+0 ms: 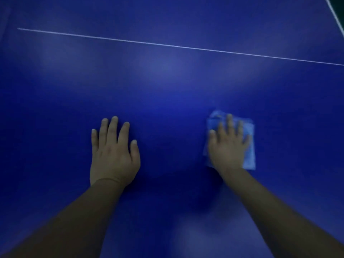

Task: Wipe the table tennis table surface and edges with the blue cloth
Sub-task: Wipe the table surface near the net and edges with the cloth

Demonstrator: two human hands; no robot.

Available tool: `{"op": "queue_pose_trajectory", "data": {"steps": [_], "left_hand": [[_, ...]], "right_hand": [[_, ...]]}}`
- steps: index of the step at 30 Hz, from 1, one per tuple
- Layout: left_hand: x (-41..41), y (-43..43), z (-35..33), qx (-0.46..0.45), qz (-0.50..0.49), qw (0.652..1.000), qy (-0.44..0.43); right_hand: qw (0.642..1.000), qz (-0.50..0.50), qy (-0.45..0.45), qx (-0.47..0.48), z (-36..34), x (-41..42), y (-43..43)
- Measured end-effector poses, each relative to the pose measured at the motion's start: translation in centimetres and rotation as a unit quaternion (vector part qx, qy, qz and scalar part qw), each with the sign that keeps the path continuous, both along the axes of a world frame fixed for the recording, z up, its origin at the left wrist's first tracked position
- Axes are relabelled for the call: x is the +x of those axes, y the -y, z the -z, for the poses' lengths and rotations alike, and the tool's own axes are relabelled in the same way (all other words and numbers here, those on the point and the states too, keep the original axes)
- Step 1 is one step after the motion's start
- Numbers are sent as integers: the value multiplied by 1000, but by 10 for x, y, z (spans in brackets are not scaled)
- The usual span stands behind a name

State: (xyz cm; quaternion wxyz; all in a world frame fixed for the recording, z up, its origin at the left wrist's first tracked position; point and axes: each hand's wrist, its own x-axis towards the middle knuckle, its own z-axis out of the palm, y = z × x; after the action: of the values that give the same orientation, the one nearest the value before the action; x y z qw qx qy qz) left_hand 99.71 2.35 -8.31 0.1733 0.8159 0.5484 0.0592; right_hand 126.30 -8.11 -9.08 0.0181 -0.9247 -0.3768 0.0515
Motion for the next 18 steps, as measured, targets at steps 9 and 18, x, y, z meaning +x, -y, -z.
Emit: {"op": "queue_pose_trajectory", "data": {"steps": [9,18], "left_hand": [[0,-3,1,37,2,999,-9],[3,-2,-3,25,7,999,-33]], "right_hand": [[959,-275,-59,33,3,-89,-273],[998,32,-50,17,-2,48,-210]]}}
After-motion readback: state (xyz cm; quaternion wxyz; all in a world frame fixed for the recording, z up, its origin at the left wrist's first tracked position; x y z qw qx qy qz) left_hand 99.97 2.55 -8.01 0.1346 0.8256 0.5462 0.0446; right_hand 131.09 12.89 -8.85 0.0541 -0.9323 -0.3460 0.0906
